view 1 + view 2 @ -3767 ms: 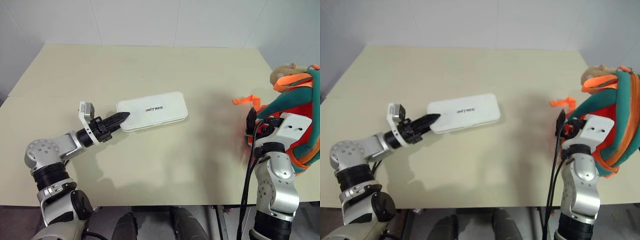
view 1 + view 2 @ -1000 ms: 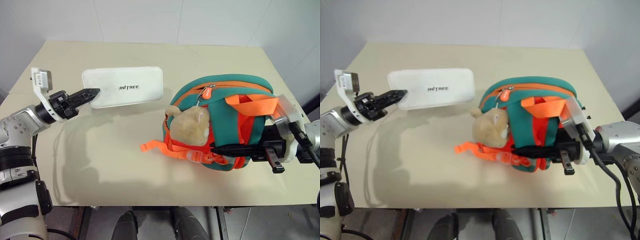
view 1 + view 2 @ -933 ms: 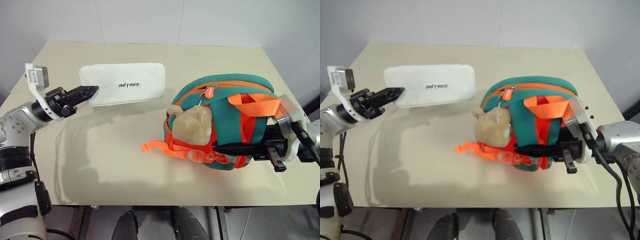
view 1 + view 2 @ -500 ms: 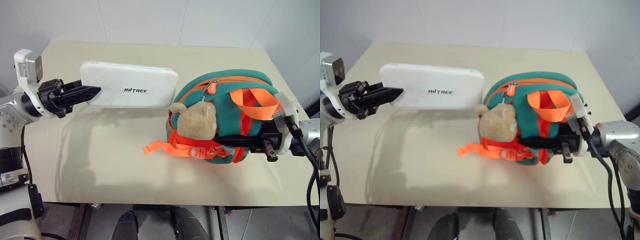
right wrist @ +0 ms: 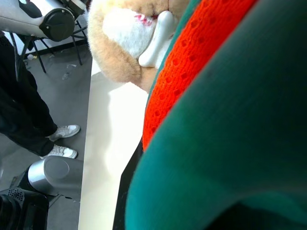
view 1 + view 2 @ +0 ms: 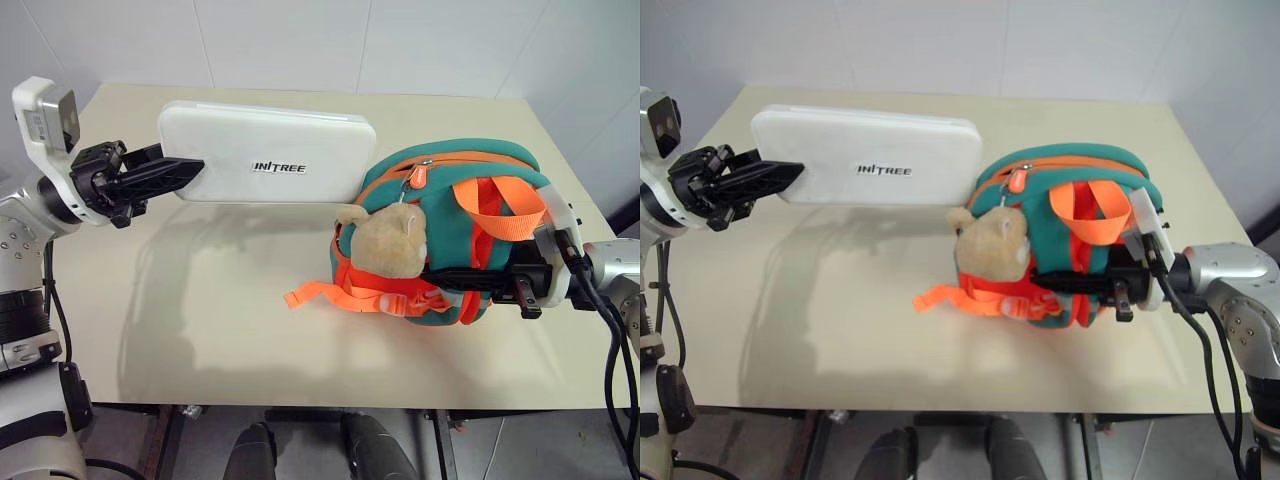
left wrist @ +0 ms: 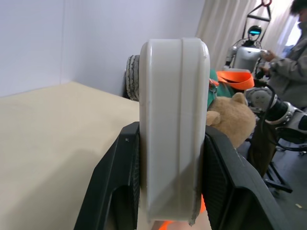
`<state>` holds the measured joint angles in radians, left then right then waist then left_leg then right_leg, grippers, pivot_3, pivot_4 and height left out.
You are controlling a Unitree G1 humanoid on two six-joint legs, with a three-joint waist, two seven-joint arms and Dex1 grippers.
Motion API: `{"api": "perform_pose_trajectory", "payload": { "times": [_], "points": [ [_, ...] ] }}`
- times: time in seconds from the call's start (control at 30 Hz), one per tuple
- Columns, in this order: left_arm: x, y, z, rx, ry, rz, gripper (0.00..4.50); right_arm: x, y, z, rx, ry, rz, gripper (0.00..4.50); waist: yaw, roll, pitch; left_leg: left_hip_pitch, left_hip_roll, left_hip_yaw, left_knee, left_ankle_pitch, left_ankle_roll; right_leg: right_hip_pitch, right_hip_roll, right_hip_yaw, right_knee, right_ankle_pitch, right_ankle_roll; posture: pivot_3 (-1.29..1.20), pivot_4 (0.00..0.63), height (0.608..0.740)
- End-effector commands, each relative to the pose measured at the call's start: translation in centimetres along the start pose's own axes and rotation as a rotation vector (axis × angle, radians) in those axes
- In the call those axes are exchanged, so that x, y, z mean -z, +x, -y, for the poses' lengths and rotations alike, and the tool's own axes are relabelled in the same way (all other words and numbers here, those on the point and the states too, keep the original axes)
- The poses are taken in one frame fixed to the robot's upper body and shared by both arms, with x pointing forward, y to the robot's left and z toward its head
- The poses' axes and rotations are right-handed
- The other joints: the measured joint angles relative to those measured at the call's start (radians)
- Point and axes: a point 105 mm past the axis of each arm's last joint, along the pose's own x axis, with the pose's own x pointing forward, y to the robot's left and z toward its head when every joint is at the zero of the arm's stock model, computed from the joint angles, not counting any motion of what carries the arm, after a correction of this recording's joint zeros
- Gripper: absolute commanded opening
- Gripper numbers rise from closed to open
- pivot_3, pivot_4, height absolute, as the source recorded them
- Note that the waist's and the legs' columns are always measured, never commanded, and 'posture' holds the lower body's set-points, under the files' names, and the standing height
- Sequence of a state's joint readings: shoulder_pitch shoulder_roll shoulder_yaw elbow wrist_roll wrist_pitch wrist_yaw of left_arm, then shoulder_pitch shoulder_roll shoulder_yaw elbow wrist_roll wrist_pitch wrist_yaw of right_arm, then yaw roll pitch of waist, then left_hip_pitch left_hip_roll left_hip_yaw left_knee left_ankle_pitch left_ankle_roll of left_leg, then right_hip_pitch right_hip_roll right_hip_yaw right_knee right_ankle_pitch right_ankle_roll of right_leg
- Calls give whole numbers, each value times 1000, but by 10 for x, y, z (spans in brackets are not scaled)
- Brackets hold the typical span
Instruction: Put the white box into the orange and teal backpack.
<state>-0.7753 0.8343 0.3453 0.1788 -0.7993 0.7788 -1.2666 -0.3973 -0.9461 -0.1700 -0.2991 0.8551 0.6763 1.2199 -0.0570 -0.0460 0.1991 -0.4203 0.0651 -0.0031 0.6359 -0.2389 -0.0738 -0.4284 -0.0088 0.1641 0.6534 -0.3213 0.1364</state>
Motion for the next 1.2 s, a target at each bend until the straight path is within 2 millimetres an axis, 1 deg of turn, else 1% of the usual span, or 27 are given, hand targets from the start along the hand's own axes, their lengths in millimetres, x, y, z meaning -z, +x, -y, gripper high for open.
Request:
{"api": "perform_pose_trajectory", "payload": {
  "times": [0.03, 0.17, 0.3, 0.63, 0.77, 0.8, 0.93, 1.0, 1.07, 1.2],
  "points": [
    [-18, 9, 18, 101, 65, 17, 1320, -5, -3, -1, 17, -22, 11, 0, 1, 0, 0, 0, 0, 0, 0, 0, 0, 0, 0, 0, 0, 0, 0, 0, 150, 740],
    [-12, 10, 23, 125, 40, -32, 1320, -3, -2, -1, 19, -20, 15, 0, 0, 0, 0, 0, 0, 0, 0, 0, 0, 0, 0, 0, 0, 0, 0, 0, 150, 740],
    [-3, 14, 24, 131, 52, -83, 1320, -2, -1, 0, 21, -19, 15, 0, 1, 0, 0, 0, 0, 0, 0, 0, 0, 0, 0, 0, 0, 0, 0, 0, 150, 740],
    [13, 32, 25, 197, 144, -241, 1319, 2, 1, 4, 25, -20, 9, 0, 1, 0, 0, 0, 0, 0, 2, 0, 0, 1, 0, 0, 1, 0, 0, 0, 150, 740],
    [20, 46, 21, 199, 181, -289, 1319, 3, 2, 5, 27, -20, 6, 0, 1, 0, 0, 0, 0, 0, 2, 0, 0, 1, 0, 0, 1, 0, 0, 0, 150, 740],
    [23, 50, 20, 197, 195, -302, 1319, 4, 2, 6, 28, -21, 5, 0, 2, 0, 0, 0, 0, 0, 2, 0, 0, 1, 0, 0, 1, 0, 0, 0, 150, 740],
    [34, 78, 20, 218, 201, -295, 1319, 5, 4, 8, 32, -23, 7, 0, 3, 0, 0, 0, 0, 0, 3, 0, 0, 1, 0, 0, 1, 0, 0, 0, 150, 740],
    [40, 96, 20, 218, 197, -285, 1319, 5, 5, 9, 31, -23, 9, 0, 4, 0, 0, 0, 0, -1, 4, 0, 0, 1, 0, 0, 1, 0, 1, 0, 150, 740],
    [48, 116, 21, 210, 147, -268, 1319, 7, 7, 10, 31, -22, 11, 0, 4, 0, 0, -1, 0, -1, 6, 0, 0, 2, 1, 0, 2, 1, 2, 0, 150, 740],
    [64, 152, 22, 198, 109, -225, 1318, 8, 10, 10, 35, -24, 20, 0, 3, 0, 0, -1, 0, -1, 9, -1, 1, 3, 1, 2, 2, 2, 3, 0, 150, 740]
  ]
}}
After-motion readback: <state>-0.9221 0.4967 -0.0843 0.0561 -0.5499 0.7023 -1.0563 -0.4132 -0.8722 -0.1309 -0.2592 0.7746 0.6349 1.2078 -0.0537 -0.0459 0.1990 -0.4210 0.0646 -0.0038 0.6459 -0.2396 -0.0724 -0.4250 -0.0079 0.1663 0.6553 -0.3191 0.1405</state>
